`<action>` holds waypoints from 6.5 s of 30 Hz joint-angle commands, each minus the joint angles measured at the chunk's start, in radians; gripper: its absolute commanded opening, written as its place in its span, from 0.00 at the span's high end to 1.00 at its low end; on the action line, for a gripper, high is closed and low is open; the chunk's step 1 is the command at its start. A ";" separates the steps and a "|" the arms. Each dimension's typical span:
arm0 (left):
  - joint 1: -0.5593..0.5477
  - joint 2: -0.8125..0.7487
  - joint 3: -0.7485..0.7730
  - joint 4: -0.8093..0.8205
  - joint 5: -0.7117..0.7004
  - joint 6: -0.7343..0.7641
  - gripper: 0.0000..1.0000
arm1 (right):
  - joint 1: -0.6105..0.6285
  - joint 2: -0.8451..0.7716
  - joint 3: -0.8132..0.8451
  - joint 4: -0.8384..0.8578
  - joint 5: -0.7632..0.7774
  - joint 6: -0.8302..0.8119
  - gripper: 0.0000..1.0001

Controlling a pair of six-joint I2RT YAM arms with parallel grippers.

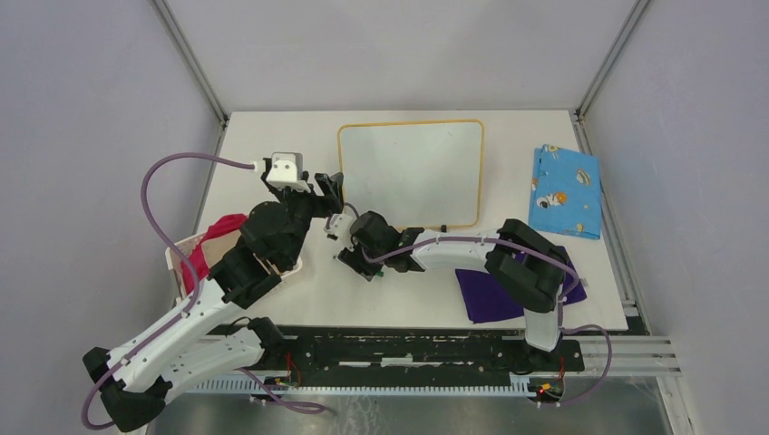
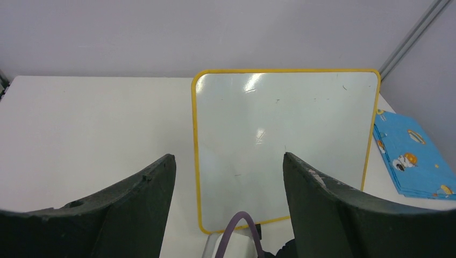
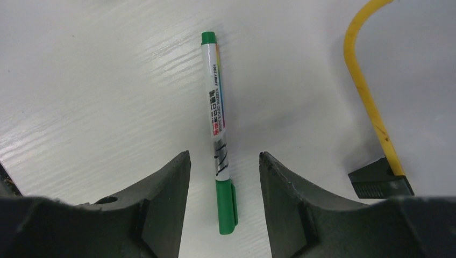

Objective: Write a sentence on the whiteboard
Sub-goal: Open the whiteboard marker at the center of the board.

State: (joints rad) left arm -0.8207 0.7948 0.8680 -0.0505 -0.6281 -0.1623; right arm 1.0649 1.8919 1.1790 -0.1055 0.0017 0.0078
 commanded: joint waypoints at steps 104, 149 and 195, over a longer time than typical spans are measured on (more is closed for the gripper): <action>-0.015 0.023 0.213 0.004 0.744 -0.145 0.00 | -0.130 -1.283 -0.651 0.701 0.075 0.190 1.00; -0.023 0.317 0.256 0.216 1.456 -0.156 0.33 | -0.129 -1.170 -0.626 1.133 -0.158 0.491 1.00; -0.390 0.159 0.236 -0.411 0.296 1.020 0.98 | -0.129 -1.228 0.015 -0.368 0.017 0.019 0.17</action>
State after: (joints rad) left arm -1.1286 0.9825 1.1183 -0.4484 -0.0704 0.5446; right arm 0.9348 0.6044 1.1366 -0.3408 -0.0051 0.0532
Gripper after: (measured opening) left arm 0.236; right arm 0.830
